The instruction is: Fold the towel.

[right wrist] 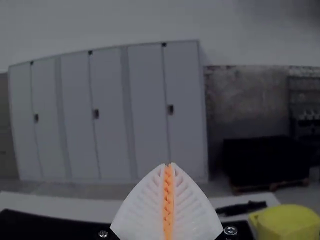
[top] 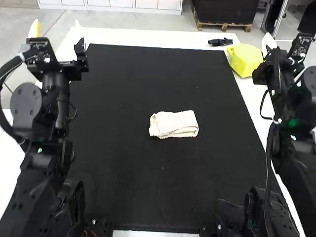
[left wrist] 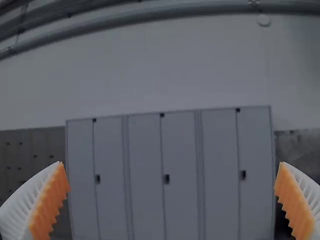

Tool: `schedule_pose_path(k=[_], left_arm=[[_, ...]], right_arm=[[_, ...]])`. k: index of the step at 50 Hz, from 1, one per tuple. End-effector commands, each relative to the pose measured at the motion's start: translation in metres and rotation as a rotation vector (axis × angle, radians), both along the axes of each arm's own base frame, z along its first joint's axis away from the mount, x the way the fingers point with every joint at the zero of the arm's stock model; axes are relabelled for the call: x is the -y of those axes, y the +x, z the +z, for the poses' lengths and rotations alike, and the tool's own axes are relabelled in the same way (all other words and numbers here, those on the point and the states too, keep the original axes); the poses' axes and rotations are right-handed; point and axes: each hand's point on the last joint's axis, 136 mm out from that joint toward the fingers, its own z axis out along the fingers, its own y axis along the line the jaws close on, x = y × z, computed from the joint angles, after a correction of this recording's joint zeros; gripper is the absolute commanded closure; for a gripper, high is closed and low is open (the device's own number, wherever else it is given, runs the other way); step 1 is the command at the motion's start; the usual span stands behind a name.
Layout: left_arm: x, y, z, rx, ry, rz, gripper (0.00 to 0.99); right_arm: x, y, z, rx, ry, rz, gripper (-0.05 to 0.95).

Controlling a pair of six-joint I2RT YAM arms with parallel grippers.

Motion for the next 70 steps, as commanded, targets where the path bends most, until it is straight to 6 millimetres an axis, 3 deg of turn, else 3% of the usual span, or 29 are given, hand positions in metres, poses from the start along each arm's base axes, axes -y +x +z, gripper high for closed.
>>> schedule_pose_path(k=[1, 19, 35, 50, 64, 70], left_arm=[[0.003, -0.015, 0.0, 0.046, 0.008, -0.015, 0.034], [0.003, -0.037, 0.006, 0.105, 0.021, -0.001, 0.039], [0.004, -0.045, 0.014, 0.131, 0.051, 0.017, 0.039], [0.003, -0.042, 0.011, 0.116, 0.048, 0.021, 0.039], [0.003, -0.037, 0.005, 0.09, 0.053, 0.019, 0.039], [0.006, -0.037, 0.005, 0.09, 0.062, 0.01, 0.039]], right_arm=[[-0.013, -0.017, 0.013, 0.045, 0.003, 0.073, 0.92], [-0.022, -0.053, 0.025, 0.115, -0.004, 0.093, 0.92], [-0.03, -0.057, 0.023, 0.094, 0.026, 0.159, 0.92], [-0.03, -0.069, 0.021, 0.12, 0.052, 0.16, 0.92], [-0.043, -0.066, 0.006, 0.077, 0.042, 0.244, 0.92], [-0.048, -0.075, 0.012, 0.133, 0.001, 0.255, 0.92]])
